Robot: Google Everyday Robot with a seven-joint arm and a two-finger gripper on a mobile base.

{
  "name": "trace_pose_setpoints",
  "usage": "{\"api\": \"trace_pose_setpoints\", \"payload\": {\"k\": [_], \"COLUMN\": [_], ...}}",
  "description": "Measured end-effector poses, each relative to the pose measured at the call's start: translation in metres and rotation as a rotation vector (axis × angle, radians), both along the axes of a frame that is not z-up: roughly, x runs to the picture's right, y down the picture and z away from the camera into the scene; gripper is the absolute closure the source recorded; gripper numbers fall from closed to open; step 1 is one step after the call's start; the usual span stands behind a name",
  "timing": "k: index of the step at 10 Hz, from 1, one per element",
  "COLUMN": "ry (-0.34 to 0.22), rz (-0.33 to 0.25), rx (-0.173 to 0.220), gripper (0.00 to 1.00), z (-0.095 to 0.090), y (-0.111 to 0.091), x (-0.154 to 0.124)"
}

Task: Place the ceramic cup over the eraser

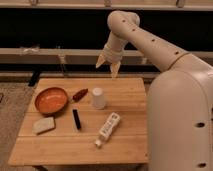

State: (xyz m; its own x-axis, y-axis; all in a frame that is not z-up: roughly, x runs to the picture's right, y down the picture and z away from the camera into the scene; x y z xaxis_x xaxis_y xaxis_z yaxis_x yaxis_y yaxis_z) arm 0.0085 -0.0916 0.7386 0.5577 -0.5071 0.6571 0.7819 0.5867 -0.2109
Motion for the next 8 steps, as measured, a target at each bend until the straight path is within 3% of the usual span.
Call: {"api": "trace_pose_setpoints", "payload": {"k": [6, 8], "ry": [0.007, 0.004], "rz": [-0.010, -0.061], "rx": [0.007, 0.016], "gripper": [0.33, 0.33], "z": [0.001, 0.011], "y": [0.001, 0.012], "x": [0.000, -0.020]}}
